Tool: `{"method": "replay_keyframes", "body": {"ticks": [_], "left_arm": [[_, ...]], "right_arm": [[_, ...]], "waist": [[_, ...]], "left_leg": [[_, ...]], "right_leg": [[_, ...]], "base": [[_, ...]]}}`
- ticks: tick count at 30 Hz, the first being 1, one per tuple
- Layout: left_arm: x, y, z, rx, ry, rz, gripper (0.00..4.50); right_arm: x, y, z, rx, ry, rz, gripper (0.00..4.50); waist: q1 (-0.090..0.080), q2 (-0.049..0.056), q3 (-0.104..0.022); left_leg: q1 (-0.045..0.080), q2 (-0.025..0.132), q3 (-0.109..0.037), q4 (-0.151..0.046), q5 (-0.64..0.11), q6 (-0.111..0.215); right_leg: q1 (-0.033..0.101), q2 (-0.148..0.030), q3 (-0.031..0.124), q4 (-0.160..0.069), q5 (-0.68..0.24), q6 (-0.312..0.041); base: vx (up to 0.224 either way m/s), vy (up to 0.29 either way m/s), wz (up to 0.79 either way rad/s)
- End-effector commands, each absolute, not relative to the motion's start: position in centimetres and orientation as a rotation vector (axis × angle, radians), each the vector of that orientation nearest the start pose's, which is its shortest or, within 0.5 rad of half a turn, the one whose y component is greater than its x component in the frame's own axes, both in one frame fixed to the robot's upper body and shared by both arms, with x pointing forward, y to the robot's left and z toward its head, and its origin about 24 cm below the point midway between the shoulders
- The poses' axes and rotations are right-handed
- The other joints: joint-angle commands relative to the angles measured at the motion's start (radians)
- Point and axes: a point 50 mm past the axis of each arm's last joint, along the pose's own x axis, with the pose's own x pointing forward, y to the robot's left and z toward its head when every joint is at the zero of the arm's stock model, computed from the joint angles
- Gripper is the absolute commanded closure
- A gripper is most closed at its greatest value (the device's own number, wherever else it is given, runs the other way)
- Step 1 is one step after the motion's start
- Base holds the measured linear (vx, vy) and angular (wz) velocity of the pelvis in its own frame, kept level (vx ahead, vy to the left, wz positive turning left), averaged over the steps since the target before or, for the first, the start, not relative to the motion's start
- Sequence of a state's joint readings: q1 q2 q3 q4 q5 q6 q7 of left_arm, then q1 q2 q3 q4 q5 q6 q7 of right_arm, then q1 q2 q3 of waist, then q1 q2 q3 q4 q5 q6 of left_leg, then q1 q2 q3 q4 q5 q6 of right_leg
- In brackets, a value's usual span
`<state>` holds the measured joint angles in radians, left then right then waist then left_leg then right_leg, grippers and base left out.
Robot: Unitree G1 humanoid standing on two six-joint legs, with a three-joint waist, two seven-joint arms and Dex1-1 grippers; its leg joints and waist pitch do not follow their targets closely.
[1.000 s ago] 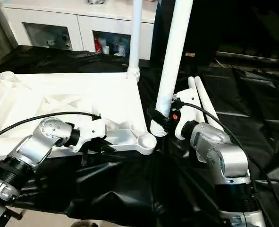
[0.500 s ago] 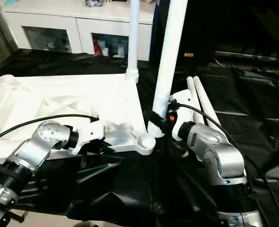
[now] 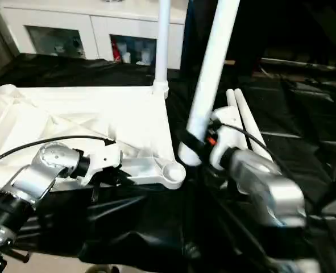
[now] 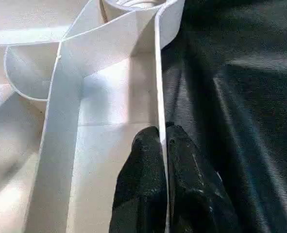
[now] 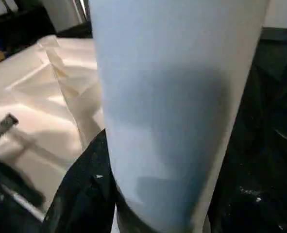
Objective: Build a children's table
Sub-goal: Insert table leg to table base
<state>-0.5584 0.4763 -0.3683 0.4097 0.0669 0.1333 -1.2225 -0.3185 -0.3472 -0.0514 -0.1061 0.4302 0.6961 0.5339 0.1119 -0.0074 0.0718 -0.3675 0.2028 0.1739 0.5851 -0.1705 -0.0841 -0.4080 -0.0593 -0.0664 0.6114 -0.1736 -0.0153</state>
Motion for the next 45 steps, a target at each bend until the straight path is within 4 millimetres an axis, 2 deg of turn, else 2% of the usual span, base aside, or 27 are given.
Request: {"method": "replay_keyframes", "body": {"ticks": [1,7,8,11,13,14,16,17,19,20,23,26,27,34,37,41,45], "left_arm": [[31.0,13.8,7.7,0.558,0.361,-1.356,4.5],[31.3,14.3,6.6,0.559,0.411,-1.299,4.5],[31.3,14.3,6.6,0.559,0.411,-1.299,3.93],[31.3,13.9,6.8,0.52,0.409,-1.309,3.93],[31.7,13.3,7.3,0.525,0.364,-1.296,3.5],[31.7,13.3,7.3,0.526,0.363,-1.296,3.5],[31.7,13.2,7.3,0.535,0.368,-1.308,3.55],[31.7,13.2,7.3,0.537,0.371,-1.31,3.55],[31.7,13.2,6.9,0.559,0.39,-1.315,3.54],[31.7,13.2,6.9,0.559,0.39,-1.315,3.54],[32.0,13.3,6.6,0.577,0.391,-1.291,3.54],[32.1,13.5,6.6,0.567,0.396,-1.287,3.54],[32.1,13.6,6.5,0.561,0.405,-1.287,3.54],[32.2,14.0,6.7,0.519,0.418,-1.295,4.27],[32.1,14.1,6.6,0.51,0.428,-1.298,4.45],[32.1,14.4,6.2,0.482,0.473,-1.275,4.5],[32.1,14.0,6.2,0.436,0.504,-1.244,4.5]], "right_arm": [[29.2,-16.7,11.0,0.128,0.231,0.649,2.57],[29.9,-15.9,10.3,0.131,0.237,0.646,2.57],[29.9,-15.9,10.3,0.131,0.237,0.646,2.57],[30.0,-15.4,10.3,0.145,0.232,0.659,2.57],[30.0,-15.2,10.3,0.151,0.229,0.662,2.57],[30.0,-15.2,10.3,0.151,0.229,0.662,2.57],[30.0,-15.2,10.3,0.15,0.229,0.661,2.57],[30.0,-15.2,10.4,0.15,0.228,0.661,2.57],[30.0,-15.3,10.5,0.153,0.222,0.659,2.57],[30.0,-15.3,10.5,0.153,0.222,0.659,2.57],[30.0,-15.4,10.5,0.151,0.22,0.653,2.57],[30.0,-15.5,10.6,0.152,0.217,0.651,2.57],[30.1,-15.5,10.6,0.151,0.217,0.651,2.57],[30.2,-15.5,10.7,0.15,0.219,0.658,2.57],[30.2,-15.4,10.6,0.145,0.226,0.667,2.57],[30.1,-15.2,10.3,0.116,0.254,0.697,2.57],[30.3,-15.1,10.2,0.093,0.269,0.72,2.57]], "waist": [[0.003,-0.003,-0.078],[0.004,-0.008,-0.076],[0.004,-0.009,-0.075],[0.009,-0.005,-0.078],[0.009,-0.004,-0.079],[0.008,-0.005,-0.078],[0.008,0.0,-0.079],[0.008,-0.001,-0.079],[0.008,0.005,-0.081],[0.009,0.002,-0.081],[0.009,0.006,-0.081],[0.009,0.003,-0.081],[0.01,0.005,-0.081],[0.009,0.002,-0.08],[0.009,0.003,-0.082],[0.008,0.002,-0.084],[0.006,-0.003,-0.082]], "left_leg": [[0.01,0.025,-0.007,-0.065,-0.17,0.003],[0.01,0.023,-0.007,-0.066,-0.193,-0.004],[0.01,0.023,-0.006,-0.066,-0.189,-0.003],[0.011,0.025,-0.006,-0.063,-0.183,-0.004],[0.01,0.026,-0.008,-0.066,-0.184,-0.005],[0.01,0.027,-0.008,-0.066,-0.186,-0.006],[0.011,0.026,-0.008,-0.066,-0.191,-0.01],[0.012,0.026,-0.008,-0.066,-0.193,-0.01],[0.012,0.025,-0.008,-0.065,-0.195,-0.014],[0.011,0.024,-0.008,-0.065,-0.192,-0.014],[0.011,0.023,-0.009,-0.064,-0.195,-0.015],[0.012,0.023,-0.009,-0.065,-0.207,-0.019],[0.012,0.024,-0.01,-0.065,-0.205,-0.019],[0.013,0.024,-0.009,-0.064,-0.21,-0.017],[0.012,0.025,-0.01,-0.064,-0.201,-0.017],[0.011,0.025,-0.009,-0.062,-0.179,-0.011],[0.01,0.024,-0.007,-0.06,-0.178,-0.004]], "right_leg": [[0.051,-0.083,0.05,-0.079,-0.298,-0.129],[0.05,-0.084,0.049,-0.081,-0.327,-0.133],[0.05,-0.085,0.05,-0.082,-0.33,-0.131],[0.049,-0.088,0.05,-0.08,-0.319,-0.141],[0.05,-0.083,0.049,-0.076,-0.289,-0.147],[0.05,-0.084,0.049,-0.075,-0.282,-0.148],[0.05,-0.083,0.049,-0.074,-0.269,-0.15],[0.051,-0.083,0.049,-0.074,-0.268,-0.15],[0.052,-0.082,0.05,-0.074,-0.254,-0.152],[0.054,-0.082,0.05,-0.073,-0.246,-0.152],[0.054,-0.082,0.05,-0.074,-0.251,-0.149],[0.054,-0.084,0.049,-0.076,-0.273,-0.147],[0.054,-0.084,0.049,-0.076,-0.276,-0.147],[0.053,-0.084,0.049,-0.077,-0.288,-0.15],[0.054,-0.084,0.049,-0.075,-0.275,-0.151],[0.056,-0.083,0.049,-0.068,-0.219,-0.167],[0.057,-0.084,0.049,-0.068,-0.234,-0.174]], "base": [[0.0,0.0,0.0],[0.0,0.0,0.0],[0.0,0.0,0.0],[0.0,0.0,0.0],[0.0,0.0,0.0],[0.0,0.0,0.0],[0.0,0.0,0.0],[0.0,0.0,0.0],[0.0,0.0,0.0],[0.0,0.0,0.0],[0.0,0.0,0.0],[0.0,0.0,0.0],[0.0,0.0,0.0],[0.0,0.0,0.0],[0.0,0.0,0.0],[0.0,0.0,0.0],[0.0,0.0,0.0]]}}
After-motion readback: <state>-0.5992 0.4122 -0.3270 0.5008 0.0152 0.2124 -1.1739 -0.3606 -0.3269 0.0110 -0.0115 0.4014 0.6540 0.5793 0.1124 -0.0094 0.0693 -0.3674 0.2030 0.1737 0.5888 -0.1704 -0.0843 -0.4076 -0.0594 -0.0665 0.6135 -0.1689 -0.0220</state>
